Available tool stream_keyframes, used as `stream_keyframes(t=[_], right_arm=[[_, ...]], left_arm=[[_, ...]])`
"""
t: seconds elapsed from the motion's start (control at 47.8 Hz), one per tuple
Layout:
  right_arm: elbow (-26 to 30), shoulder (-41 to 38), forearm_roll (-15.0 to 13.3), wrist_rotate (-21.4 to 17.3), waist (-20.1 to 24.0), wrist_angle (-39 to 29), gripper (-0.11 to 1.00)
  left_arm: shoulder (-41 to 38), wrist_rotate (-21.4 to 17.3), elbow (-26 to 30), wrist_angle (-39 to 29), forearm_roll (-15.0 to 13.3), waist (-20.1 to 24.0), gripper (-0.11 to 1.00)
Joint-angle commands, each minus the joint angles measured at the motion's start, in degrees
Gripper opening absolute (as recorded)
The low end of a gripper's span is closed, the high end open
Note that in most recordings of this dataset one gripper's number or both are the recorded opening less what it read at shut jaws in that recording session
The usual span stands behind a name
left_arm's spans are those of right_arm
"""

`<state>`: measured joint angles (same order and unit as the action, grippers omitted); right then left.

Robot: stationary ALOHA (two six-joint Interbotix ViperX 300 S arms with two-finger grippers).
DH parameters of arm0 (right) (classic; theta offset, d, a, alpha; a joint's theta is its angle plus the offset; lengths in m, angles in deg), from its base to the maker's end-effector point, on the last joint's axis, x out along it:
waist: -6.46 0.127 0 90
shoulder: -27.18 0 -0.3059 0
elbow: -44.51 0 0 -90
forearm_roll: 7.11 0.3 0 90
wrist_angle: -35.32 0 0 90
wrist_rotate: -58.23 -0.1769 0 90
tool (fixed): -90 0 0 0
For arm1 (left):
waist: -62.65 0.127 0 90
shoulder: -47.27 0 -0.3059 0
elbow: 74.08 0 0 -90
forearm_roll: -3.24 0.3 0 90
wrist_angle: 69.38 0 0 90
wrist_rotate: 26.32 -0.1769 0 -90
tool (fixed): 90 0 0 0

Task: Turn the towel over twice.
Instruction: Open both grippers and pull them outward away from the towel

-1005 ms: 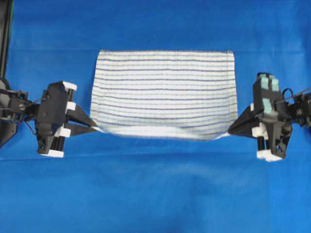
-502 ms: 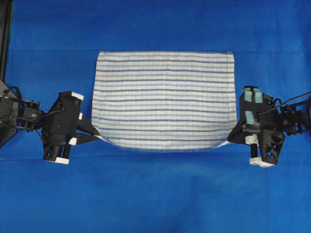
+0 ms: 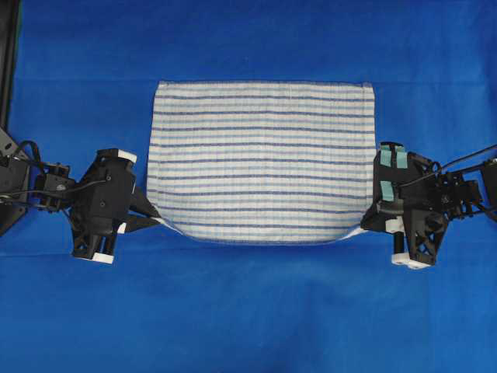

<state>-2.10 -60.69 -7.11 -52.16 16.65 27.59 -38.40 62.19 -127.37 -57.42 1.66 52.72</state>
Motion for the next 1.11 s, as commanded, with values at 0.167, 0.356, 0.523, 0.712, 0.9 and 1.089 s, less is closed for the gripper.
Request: stream_keyframes(t=[0.167,0.356,0.523,0.712,0.9,1.089], right_arm=[[2.11,1.23,-0.26,0.00,0.18,-1.14,0.60],[2.72,5.45,-1.58,0.62,0.00,-2.55,0.59],[2.55,11.60,-4.13,0.62,-1.49,-2.55,0.60],[1.85,18.98,-8.00,0.62,-4.39,-2.37,0.60],[0.97,25.31,-10.81,0.62,-7.47,-2.29,0.60],[0.53,29.36,-11.78,0.62,-9.76,-2.29,0.60]], left_arm=[[0.88,2.46,1.76,0.09,-0.09,-0.18,0.39],[3.25,2.20,2.90,-2.20,-0.09,-0.18,0.88],[7.29,1.85,4.13,-4.22,-0.09,0.35,0.86],[13.18,1.76,3.96,-4.04,0.00,2.64,0.85],[19.69,1.76,3.16,-3.96,-0.09,5.19,0.85],[25.84,1.76,1.23,-3.60,-0.09,6.86,0.85]])
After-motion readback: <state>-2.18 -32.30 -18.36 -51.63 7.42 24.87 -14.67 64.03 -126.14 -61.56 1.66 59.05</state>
